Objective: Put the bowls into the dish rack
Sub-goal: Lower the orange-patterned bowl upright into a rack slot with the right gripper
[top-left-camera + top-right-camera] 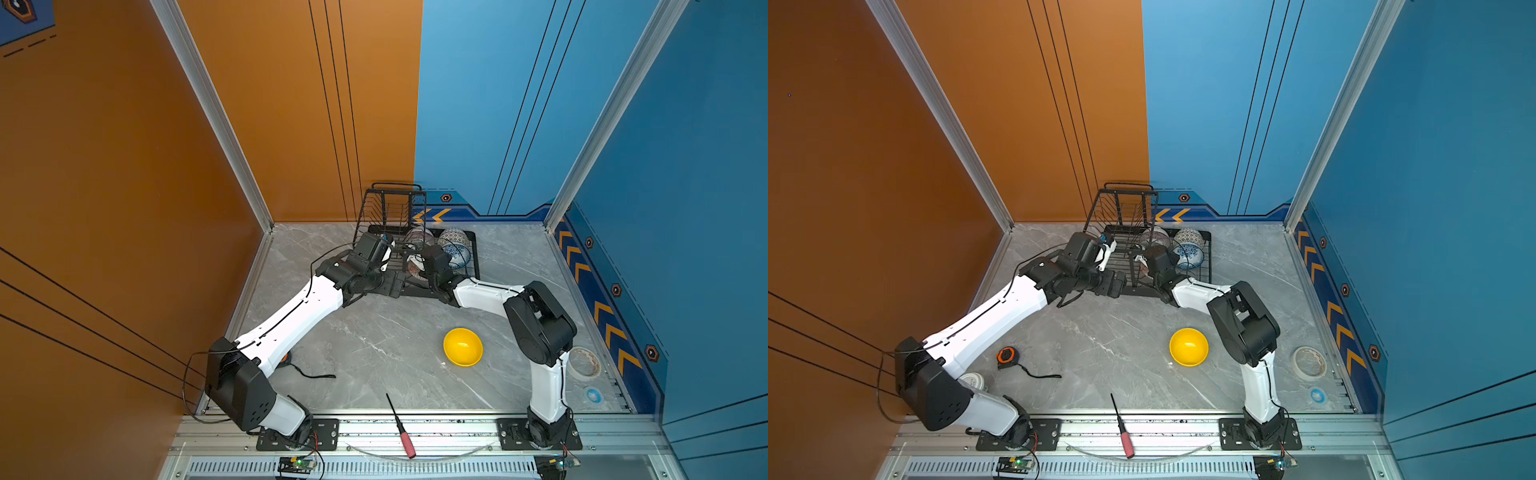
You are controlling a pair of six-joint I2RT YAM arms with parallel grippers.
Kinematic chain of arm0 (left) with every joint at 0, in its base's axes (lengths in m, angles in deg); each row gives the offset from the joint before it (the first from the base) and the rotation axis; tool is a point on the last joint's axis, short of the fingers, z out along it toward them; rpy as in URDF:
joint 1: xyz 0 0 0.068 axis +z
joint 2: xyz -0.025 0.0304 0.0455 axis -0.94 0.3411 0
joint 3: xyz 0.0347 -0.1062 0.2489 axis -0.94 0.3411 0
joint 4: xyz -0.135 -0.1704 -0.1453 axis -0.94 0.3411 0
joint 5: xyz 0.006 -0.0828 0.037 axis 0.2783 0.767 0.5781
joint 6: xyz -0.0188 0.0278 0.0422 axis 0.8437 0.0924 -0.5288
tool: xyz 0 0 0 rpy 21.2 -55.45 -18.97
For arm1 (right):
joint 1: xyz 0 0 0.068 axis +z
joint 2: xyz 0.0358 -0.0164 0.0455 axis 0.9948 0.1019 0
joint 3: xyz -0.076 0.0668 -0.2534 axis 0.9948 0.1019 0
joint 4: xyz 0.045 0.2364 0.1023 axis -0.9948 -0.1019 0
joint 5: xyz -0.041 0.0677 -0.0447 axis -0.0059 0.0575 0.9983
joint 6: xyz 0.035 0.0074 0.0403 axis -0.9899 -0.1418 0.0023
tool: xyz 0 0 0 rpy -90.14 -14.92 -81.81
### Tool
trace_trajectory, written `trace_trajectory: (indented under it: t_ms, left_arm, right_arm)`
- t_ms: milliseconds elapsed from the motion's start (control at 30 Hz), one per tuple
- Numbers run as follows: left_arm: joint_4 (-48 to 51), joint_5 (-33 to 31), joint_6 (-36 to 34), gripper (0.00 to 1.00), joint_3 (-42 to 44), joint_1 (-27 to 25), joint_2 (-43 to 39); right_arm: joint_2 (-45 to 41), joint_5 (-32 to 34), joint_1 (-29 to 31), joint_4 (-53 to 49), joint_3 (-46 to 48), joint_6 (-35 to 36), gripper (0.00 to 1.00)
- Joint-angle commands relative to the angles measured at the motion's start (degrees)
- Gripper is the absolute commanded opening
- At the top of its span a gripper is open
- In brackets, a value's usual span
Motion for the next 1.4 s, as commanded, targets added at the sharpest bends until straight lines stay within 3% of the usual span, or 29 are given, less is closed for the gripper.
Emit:
trace_trajectory:
  t_ms: [0,567,1367]
  left_arm:
    - [0.7,1.1,0.2,0.98,0.8,0.5,-0.2]
    - [0.7,1.2,0.5,0.98,1.6,0.6,-0.1]
    - [0.7,1.7,0.6,0.98,1.6,0.7,0.5]
  right_arm:
    - [1.1,1.6,0.6,4.2,-2.5,-2.2,0.0]
    - [3.5,-1.8,2.1,4.4,-3.1,-4.5,0.0]
    - [1.9,-7.8,3.1,3.1,3.7,-10.8,0.0]
